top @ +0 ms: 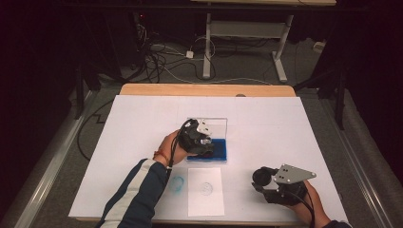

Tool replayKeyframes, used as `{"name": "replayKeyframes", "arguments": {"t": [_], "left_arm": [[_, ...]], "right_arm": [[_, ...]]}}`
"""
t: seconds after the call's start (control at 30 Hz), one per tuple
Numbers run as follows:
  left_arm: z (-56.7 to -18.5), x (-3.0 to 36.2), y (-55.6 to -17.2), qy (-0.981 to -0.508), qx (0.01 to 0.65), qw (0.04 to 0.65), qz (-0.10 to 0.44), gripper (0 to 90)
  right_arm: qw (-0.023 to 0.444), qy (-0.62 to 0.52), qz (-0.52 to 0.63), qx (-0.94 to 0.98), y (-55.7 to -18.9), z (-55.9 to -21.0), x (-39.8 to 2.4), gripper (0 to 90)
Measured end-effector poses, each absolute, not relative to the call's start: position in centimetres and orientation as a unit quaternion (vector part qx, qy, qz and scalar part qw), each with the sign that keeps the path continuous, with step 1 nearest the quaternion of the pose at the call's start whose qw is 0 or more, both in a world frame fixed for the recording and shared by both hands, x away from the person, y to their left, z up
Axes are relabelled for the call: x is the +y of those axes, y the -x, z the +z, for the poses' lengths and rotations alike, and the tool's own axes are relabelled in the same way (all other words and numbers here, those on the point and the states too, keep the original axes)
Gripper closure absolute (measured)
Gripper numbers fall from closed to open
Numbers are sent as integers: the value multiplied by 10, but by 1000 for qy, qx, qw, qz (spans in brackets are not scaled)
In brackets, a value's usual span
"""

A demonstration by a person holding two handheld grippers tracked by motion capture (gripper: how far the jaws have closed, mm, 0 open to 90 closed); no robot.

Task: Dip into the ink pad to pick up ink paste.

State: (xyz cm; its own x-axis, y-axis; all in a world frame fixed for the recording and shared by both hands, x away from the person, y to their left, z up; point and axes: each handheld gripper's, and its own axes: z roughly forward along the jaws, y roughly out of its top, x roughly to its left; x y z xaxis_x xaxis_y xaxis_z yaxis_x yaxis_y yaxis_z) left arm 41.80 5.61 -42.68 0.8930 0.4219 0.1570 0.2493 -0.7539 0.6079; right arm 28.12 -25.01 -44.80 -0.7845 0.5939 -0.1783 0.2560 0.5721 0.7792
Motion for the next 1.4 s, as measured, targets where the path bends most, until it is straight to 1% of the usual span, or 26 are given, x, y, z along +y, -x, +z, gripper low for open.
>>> {"name": "replayKeyframes", "arguments": {"t": [0.17,0.43,0.57,1.03,1.3,1.4], "left_arm": [[-428,55,-417,-925,178,301,150,549],[-429,56,-419,-920,190,311,146,549],[-429,53,-415,-922,187,301,155,548],[-428,52,-415,-923,188,295,159,548],[-424,59,-421,-922,202,303,134,549],[-415,60,-421,-921,200,304,142,550]], "right_arm": [[214,-247,391,860,-281,-448,-250,386],[212,-247,388,862,-281,-449,-250,386],[212,-247,389,862,-281,-449,-250,386],[209,-244,393,862,-281,-449,-249,386],[212,-225,395,865,-278,-447,-246,386],[211,-226,395,865,-279,-448,-247,386]]}}
